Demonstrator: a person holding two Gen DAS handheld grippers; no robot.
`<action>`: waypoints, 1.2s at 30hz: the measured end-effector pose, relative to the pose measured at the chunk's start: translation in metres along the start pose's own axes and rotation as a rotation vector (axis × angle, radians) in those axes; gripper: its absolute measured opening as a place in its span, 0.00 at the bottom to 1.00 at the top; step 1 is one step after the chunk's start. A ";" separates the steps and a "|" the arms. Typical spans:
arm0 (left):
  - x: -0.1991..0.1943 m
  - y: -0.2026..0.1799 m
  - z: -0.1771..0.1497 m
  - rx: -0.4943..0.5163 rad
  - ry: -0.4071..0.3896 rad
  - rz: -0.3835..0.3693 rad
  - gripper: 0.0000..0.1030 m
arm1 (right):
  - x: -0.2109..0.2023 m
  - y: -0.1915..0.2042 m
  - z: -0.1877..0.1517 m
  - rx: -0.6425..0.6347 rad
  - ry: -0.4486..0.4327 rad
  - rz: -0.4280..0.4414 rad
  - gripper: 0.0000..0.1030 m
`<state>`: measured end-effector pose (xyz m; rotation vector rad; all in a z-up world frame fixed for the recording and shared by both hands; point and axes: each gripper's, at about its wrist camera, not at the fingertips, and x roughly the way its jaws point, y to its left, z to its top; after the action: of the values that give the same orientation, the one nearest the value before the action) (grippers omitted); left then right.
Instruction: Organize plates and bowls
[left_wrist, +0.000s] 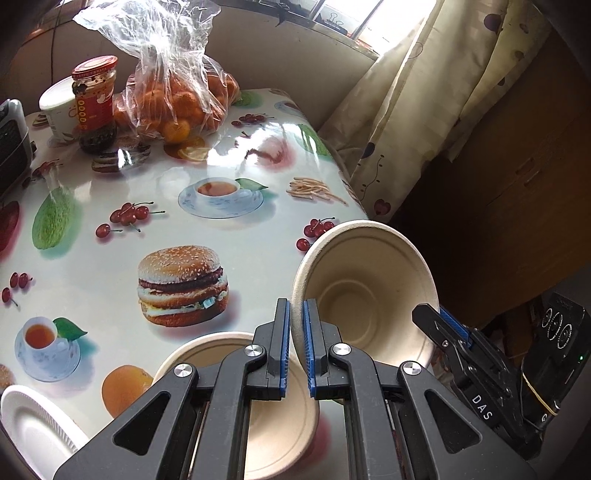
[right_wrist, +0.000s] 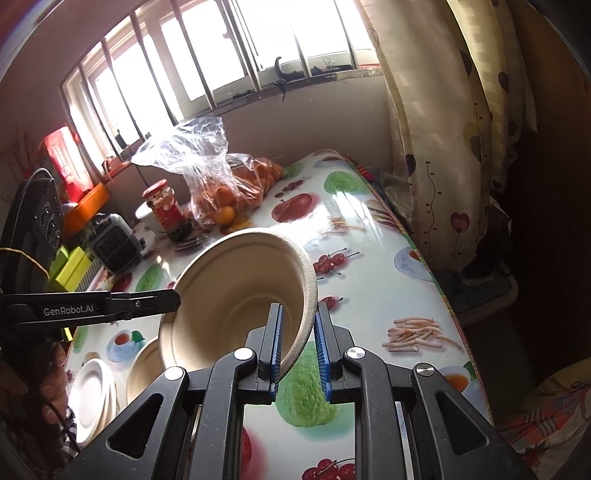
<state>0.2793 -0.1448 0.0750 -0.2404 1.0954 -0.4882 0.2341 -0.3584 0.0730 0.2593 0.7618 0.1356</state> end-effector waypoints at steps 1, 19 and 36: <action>-0.003 0.003 -0.002 -0.004 -0.004 -0.001 0.07 | -0.001 0.004 -0.001 -0.004 -0.001 0.003 0.16; -0.047 0.055 -0.036 -0.086 -0.043 0.020 0.07 | 0.003 0.065 -0.031 -0.070 0.038 0.064 0.16; -0.042 0.086 -0.062 -0.138 -0.006 0.033 0.07 | 0.019 0.085 -0.060 -0.094 0.096 0.058 0.16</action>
<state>0.2307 -0.0459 0.0447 -0.3442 1.1272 -0.3830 0.2036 -0.2619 0.0428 0.1871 0.8410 0.2394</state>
